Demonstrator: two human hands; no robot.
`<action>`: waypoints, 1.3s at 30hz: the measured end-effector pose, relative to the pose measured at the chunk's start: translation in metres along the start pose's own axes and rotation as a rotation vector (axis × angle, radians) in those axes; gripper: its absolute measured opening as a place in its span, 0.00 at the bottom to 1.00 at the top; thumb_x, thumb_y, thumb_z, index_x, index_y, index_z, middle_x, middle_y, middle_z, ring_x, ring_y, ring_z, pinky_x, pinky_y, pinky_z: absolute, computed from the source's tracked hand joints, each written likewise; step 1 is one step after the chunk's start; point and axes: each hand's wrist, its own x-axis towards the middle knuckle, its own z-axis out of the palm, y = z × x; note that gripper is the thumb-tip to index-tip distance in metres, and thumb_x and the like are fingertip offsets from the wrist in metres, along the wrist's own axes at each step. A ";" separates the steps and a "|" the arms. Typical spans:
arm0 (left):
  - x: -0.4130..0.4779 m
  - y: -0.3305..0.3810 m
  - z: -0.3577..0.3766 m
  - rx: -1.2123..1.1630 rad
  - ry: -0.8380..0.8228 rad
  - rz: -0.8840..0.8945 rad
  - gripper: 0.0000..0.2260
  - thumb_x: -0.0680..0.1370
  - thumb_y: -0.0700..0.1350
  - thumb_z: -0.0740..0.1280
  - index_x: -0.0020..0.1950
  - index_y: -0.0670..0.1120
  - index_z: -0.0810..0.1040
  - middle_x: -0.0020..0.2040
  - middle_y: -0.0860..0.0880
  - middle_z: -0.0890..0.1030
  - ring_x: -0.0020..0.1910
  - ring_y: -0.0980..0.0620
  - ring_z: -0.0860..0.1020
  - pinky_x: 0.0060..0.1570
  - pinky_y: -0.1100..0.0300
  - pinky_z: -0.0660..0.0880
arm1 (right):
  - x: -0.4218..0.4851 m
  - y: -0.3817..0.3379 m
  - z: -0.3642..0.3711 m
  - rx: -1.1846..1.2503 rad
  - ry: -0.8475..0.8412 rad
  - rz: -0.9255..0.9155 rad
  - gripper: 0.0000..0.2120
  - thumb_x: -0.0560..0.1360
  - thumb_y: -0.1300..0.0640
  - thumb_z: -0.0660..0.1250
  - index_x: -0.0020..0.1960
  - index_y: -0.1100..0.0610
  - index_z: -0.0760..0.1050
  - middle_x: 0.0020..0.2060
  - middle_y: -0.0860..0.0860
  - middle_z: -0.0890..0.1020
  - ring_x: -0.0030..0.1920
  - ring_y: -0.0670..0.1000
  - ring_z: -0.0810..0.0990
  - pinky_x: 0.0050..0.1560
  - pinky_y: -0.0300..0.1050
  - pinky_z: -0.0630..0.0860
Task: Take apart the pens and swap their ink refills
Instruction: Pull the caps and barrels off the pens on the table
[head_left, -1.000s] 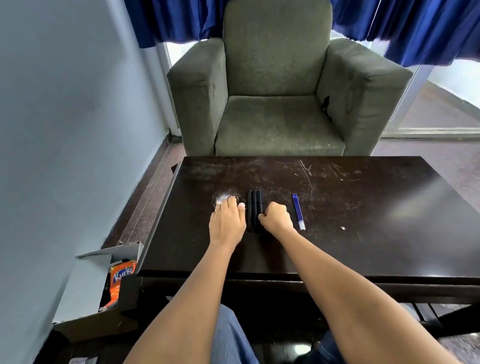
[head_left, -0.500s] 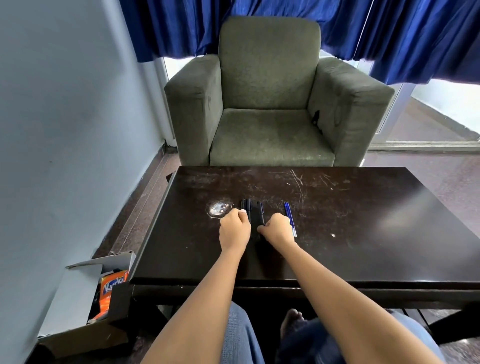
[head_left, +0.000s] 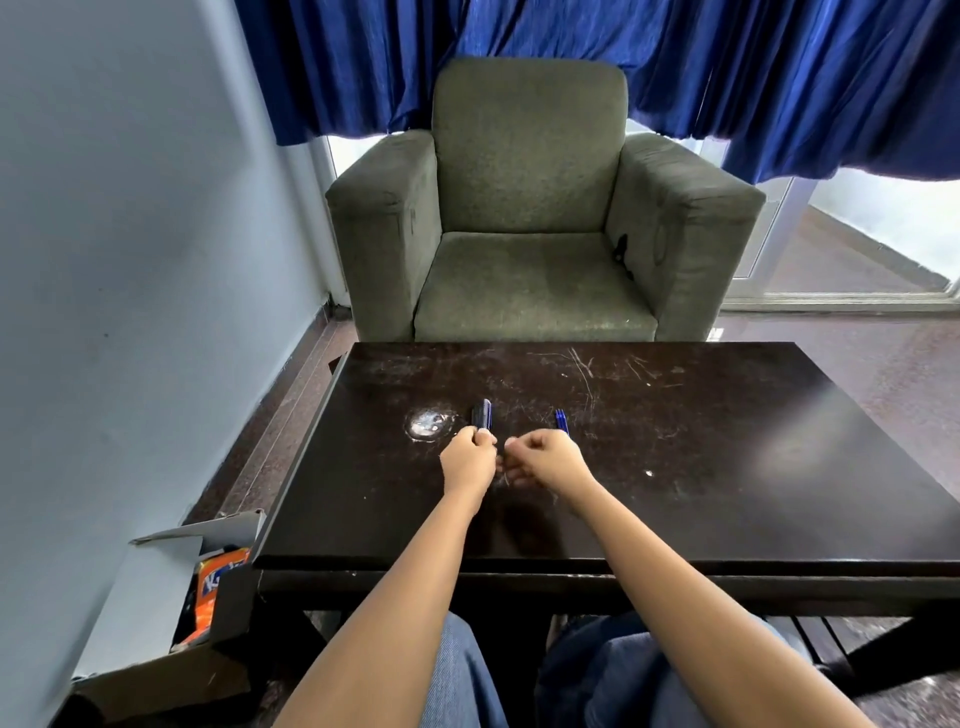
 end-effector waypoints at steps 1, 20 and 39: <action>-0.001 -0.001 -0.003 0.061 -0.012 0.045 0.13 0.80 0.45 0.56 0.47 0.42 0.78 0.44 0.44 0.80 0.44 0.46 0.77 0.44 0.56 0.72 | 0.003 0.001 0.000 0.093 0.048 0.033 0.09 0.76 0.53 0.68 0.42 0.59 0.79 0.35 0.53 0.83 0.31 0.47 0.80 0.35 0.40 0.79; -0.016 -0.012 -0.009 0.271 -0.076 0.247 0.15 0.81 0.54 0.55 0.57 0.50 0.77 0.51 0.47 0.82 0.51 0.45 0.79 0.43 0.56 0.73 | 0.033 -0.014 0.013 0.418 0.007 0.356 0.06 0.73 0.60 0.71 0.38 0.60 0.79 0.29 0.51 0.76 0.24 0.43 0.70 0.31 0.36 0.67; 0.007 -0.019 -0.008 0.006 -0.013 -0.104 0.10 0.78 0.44 0.56 0.48 0.42 0.75 0.47 0.42 0.81 0.34 0.48 0.75 0.34 0.58 0.71 | 0.052 0.022 0.019 -0.333 0.187 0.148 0.15 0.67 0.54 0.77 0.41 0.55 0.70 0.44 0.56 0.83 0.43 0.57 0.83 0.43 0.47 0.79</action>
